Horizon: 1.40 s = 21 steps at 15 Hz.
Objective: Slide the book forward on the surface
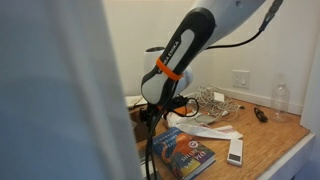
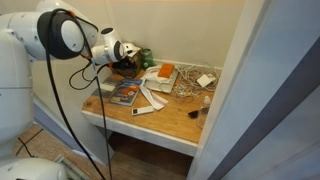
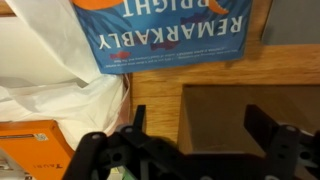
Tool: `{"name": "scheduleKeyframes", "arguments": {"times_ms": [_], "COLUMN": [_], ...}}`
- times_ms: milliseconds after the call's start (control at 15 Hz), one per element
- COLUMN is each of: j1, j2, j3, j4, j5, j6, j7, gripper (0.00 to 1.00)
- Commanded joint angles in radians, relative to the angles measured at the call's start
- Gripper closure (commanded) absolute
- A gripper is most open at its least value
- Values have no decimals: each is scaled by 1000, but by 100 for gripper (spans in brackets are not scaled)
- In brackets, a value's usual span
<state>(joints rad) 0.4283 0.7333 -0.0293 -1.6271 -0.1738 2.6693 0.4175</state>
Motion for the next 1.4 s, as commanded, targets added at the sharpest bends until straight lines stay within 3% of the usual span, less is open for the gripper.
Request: {"name": "scheduleKeyframes", "arguments": {"times_ms": [0, 1067, 1333], "j1": [-2, -1, -17], "j2": [60, 187, 190], "j3": [4, -5, 14], "j4": [58, 136, 144], "j5": [2, -4, 14], "j6": [12, 58, 11], "j7": [-41, -136, -163], "gripper": [0, 0, 0]}}
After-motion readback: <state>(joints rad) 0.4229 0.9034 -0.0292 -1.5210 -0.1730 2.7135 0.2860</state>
